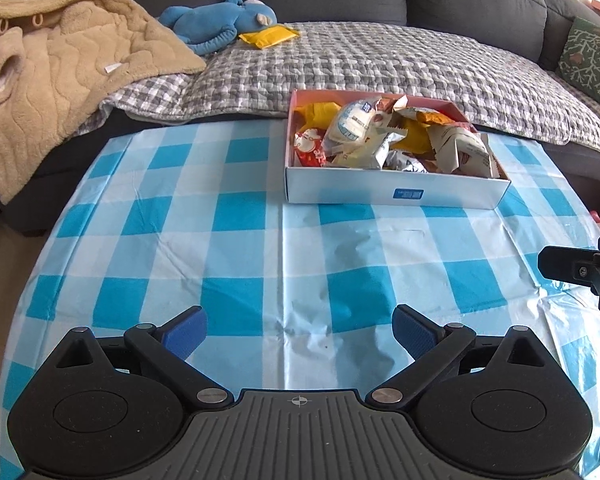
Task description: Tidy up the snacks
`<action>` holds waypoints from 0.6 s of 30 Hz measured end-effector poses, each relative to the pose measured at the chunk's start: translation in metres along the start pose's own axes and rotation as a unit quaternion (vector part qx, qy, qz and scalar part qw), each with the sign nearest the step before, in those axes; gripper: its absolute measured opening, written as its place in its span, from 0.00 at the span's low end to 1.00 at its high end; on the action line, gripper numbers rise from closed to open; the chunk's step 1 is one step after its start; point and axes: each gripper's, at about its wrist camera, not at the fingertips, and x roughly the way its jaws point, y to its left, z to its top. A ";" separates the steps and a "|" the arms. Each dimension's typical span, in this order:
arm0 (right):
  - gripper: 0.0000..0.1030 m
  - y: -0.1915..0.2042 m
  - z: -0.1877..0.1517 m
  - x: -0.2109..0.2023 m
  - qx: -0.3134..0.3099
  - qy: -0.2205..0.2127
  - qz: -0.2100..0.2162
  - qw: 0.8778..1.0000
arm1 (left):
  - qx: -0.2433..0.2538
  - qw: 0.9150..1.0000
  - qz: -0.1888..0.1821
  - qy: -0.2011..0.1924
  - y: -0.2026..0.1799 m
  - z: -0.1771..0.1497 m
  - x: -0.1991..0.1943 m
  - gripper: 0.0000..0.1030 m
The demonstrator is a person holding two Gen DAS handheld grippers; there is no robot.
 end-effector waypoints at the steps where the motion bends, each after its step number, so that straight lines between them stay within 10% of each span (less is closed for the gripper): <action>1: 0.97 0.001 -0.002 0.001 -0.003 0.003 -0.004 1.000 | 0.001 1.000 0.002 0.000 -0.001 -0.001 0.001 0.97; 18: 0.98 0.004 -0.011 0.010 -0.022 0.019 -0.025 0.999 | 0.003 1.000 0.012 0.006 -0.012 -0.006 0.007 0.97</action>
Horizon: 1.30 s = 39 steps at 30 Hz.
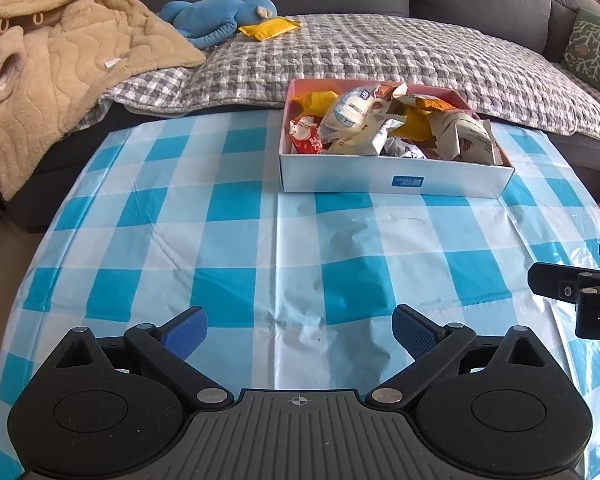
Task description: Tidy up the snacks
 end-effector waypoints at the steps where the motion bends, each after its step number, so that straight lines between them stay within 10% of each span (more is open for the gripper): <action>1: 0.98 0.001 -0.001 0.000 0.000 0.001 0.001 1.000 | 0.000 1.000 -0.001 0.000 0.000 0.000 0.000 0.97; 39: 0.99 0.001 -0.002 0.001 -0.004 0.006 -0.001 1.000 | -0.001 1.000 -0.001 -0.006 -0.002 0.001 -0.004 0.97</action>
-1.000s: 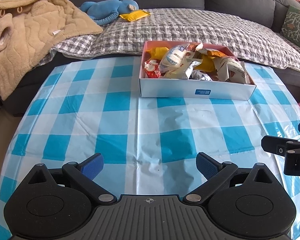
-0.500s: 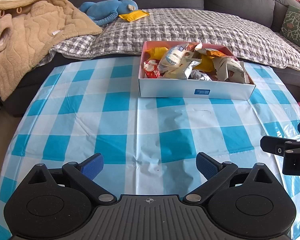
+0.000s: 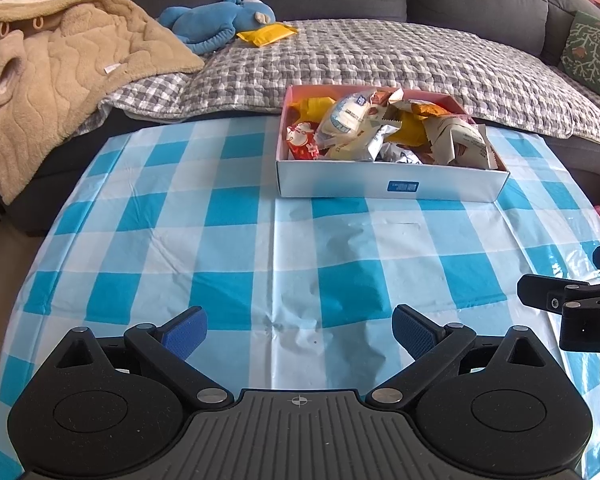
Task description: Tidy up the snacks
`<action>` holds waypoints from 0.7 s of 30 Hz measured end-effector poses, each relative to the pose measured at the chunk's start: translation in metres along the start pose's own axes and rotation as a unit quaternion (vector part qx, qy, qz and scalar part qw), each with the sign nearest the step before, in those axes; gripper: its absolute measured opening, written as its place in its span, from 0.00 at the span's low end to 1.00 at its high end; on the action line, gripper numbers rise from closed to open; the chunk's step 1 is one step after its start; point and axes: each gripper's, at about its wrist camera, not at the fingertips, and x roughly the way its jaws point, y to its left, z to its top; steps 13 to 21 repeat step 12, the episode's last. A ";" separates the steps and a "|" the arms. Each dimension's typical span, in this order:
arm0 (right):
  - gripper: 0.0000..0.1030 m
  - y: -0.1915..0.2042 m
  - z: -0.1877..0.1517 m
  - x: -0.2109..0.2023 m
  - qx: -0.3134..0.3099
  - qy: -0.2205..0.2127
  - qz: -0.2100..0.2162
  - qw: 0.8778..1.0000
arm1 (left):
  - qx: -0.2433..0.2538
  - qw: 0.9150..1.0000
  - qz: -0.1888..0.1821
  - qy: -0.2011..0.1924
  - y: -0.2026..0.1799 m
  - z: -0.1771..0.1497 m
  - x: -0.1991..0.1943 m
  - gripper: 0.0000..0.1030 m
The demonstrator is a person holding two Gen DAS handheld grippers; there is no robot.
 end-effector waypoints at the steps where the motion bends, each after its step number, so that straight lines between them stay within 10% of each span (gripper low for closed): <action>1: 0.99 0.000 0.000 0.000 0.000 0.000 0.000 1.000 | 0.000 1.000 0.000 0.000 0.000 0.000 0.000 0.97; 21: 0.99 0.000 0.000 0.000 0.000 0.000 -0.001 1.000 | -0.004 1.000 -0.004 -0.001 0.003 -0.001 0.000 0.97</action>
